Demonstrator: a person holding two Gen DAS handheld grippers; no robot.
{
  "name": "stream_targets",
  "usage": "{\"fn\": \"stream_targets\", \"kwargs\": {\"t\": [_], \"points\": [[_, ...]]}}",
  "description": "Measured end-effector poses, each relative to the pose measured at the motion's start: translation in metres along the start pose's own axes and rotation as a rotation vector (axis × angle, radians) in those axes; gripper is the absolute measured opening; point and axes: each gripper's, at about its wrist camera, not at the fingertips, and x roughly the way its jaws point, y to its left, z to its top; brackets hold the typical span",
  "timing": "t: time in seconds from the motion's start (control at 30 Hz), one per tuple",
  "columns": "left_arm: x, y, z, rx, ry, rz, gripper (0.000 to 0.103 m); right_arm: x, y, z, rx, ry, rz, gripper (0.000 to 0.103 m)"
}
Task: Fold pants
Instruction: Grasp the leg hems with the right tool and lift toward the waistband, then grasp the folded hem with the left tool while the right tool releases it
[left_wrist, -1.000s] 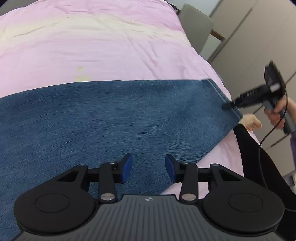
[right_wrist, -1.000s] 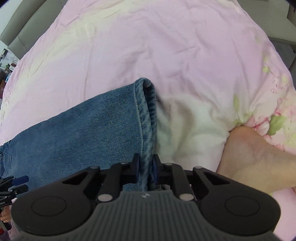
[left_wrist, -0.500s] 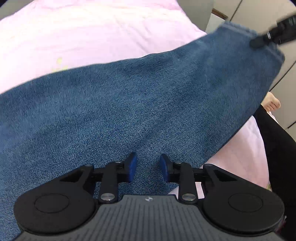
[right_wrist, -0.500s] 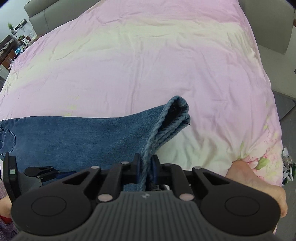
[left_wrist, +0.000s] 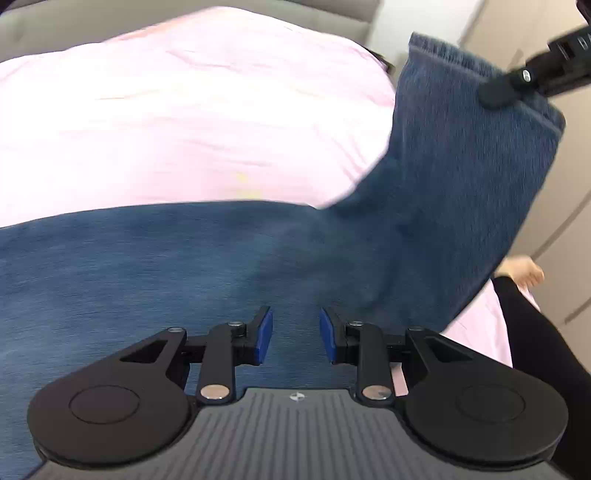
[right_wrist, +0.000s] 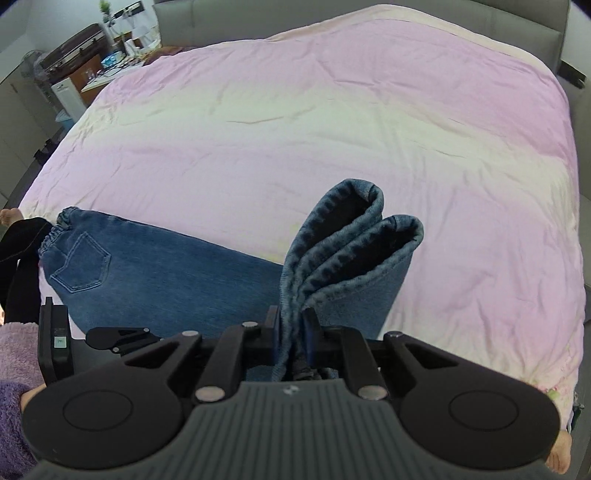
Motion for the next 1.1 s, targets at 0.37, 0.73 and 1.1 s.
{"fn": "stream_targets", "kwargs": {"t": [0.37,0.73,1.1], "points": [[-0.07,0.104,-0.008,-0.187,-0.078,0.058,0.034,0.133,0.103,0.006,0.041,0.118,0.157,0.008],[-0.072,0.131,-0.004,-0.275,-0.079,0.051,0.041,0.209,0.112,-0.026,0.137,0.155,0.228,0.036],[-0.015,0.105,0.003,-0.349,0.047,-0.07,0.05,0.127,0.045,-0.076,0.088,-0.088,-0.08,0.053]]}}
